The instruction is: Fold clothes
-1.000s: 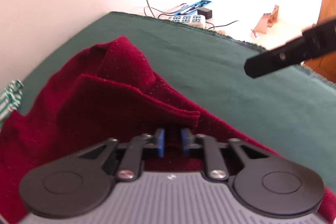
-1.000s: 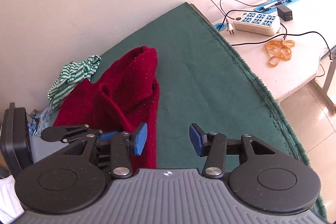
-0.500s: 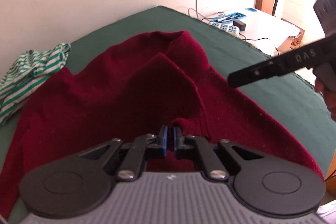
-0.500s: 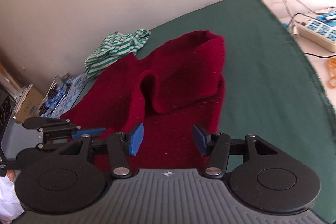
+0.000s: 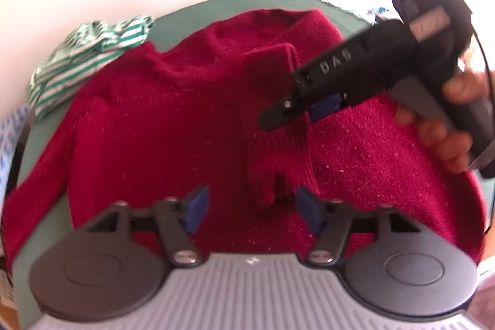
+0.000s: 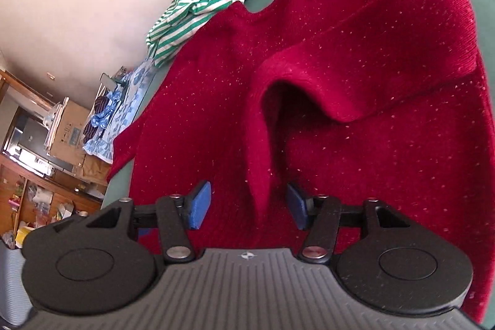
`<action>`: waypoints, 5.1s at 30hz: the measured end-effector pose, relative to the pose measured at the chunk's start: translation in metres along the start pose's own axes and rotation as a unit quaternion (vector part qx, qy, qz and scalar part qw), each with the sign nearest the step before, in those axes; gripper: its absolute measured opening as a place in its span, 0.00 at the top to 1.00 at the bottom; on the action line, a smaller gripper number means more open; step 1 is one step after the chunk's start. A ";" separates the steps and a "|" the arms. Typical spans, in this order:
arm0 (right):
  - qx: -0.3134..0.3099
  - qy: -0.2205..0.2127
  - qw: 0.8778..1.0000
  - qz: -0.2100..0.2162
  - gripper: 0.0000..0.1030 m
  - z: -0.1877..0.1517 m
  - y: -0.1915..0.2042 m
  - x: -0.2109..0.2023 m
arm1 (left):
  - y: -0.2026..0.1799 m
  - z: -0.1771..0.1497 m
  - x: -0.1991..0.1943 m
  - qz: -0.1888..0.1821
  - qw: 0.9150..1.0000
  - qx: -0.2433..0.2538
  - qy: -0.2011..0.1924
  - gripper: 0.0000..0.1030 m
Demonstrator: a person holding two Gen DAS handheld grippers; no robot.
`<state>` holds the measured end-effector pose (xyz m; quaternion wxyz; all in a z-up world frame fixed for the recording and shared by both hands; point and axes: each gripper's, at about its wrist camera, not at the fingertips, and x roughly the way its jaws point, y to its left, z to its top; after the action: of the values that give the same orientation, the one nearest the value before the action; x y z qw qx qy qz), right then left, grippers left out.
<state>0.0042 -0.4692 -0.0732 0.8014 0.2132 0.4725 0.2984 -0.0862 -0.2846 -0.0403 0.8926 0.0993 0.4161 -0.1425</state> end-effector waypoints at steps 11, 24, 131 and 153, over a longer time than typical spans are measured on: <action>0.131 -0.050 0.978 0.154 0.95 -0.004 -0.030 -0.022 | 0.031 -0.005 0.006 -0.195 0.959 -0.207 0.007 0.08; 0.245 -0.076 0.924 0.285 0.93 -0.019 -0.064 -0.048 | 0.034 0.018 0.038 -0.215 0.937 -0.273 -0.041 0.04; 0.060 -0.009 0.988 -0.145 0.52 -0.207 -0.013 -0.193 | 0.216 0.185 0.034 0.122 0.989 -0.058 -0.055 0.94; 0.043 -0.114 0.970 -0.211 0.95 -0.223 0.041 -0.161 | 0.206 0.227 -0.007 0.086 0.992 -0.028 -0.094 0.95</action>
<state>-0.2649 -0.5351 -0.0492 0.8847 0.1757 0.4250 0.0760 0.1414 -0.1574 0.1214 0.9389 0.0963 0.3245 -0.0624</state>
